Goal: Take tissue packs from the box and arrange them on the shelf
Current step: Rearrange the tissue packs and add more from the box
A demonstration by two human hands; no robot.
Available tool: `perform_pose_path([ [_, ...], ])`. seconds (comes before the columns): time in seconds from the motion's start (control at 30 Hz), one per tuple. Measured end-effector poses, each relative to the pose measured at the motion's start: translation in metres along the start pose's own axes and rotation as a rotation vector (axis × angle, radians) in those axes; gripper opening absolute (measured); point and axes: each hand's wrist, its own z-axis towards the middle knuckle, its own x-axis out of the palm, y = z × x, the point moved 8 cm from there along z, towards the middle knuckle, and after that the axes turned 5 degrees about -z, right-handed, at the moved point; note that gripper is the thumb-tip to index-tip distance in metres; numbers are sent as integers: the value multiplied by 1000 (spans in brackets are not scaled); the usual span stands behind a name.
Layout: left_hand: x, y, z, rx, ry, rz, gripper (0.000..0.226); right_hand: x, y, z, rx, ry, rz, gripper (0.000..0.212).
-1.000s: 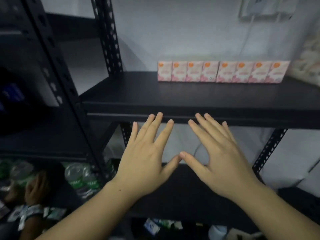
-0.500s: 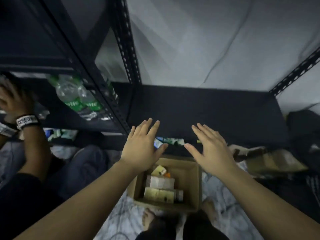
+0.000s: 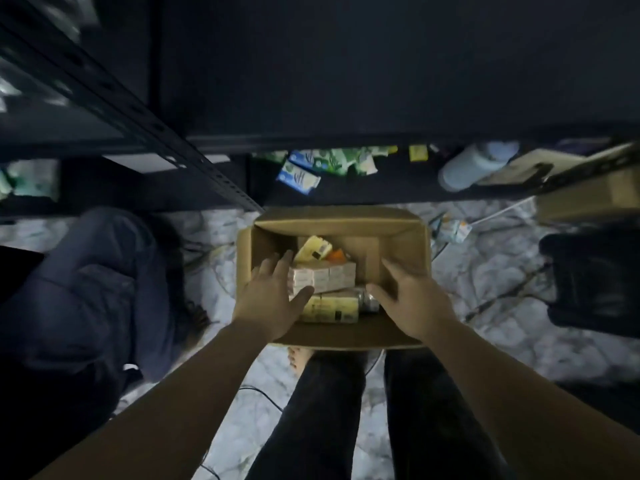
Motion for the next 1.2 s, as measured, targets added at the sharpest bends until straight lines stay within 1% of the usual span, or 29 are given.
perform_pose_path([
  [0.07, 31, 17, 32, 0, 34, -8, 82, 35, -6, 24, 16, 54, 25, 69],
  [0.2, 92, 54, 98, -19, 111, -20, 78, 90, -16, 66, 4, 95, 68, 62],
  [0.27, 122, 73, 126, -29, 141, -4, 75, 119, -25, 84, 8, 119, 53, 62],
  [0.4, 175, 108, 164, -151, 275, 40, 81, 168, -43, 115, 57, 195, 83, 63],
  [0.47, 190, 115, 175, -178, 286, -15, 77, 188, -52, 125, 88, 219, 131, 62],
  [0.57, 190, 115, 181, -144, 200, -66, 70, 219, -61, 134, 68, 257, 151, 62],
  [0.7, 164, 105, 170, -9, 24, -87, 68, 266, -67, 137, 73, 370, 266, 68],
  [0.77, 159, 107, 162, 37, 6, -77, 68, 283, -67, 137, 73, 409, 295, 71],
  [0.87, 160, 113, 151, 50, 4, -78, 68, 292, -66, 139, 83, 379, 297, 71],
  [0.97, 161, 116, 142, 82, -34, -88, 66, 285, -55, 136, 91, 345, 353, 58],
  [1.07, 141, 106, 128, 123, -91, -85, 64, 260, -44, 123, 101, 281, 386, 46],
  [1.2, 88, 80, 94, 157, -231, -150, 56, 200, -35, 94, 53, 152, 341, 47],
])
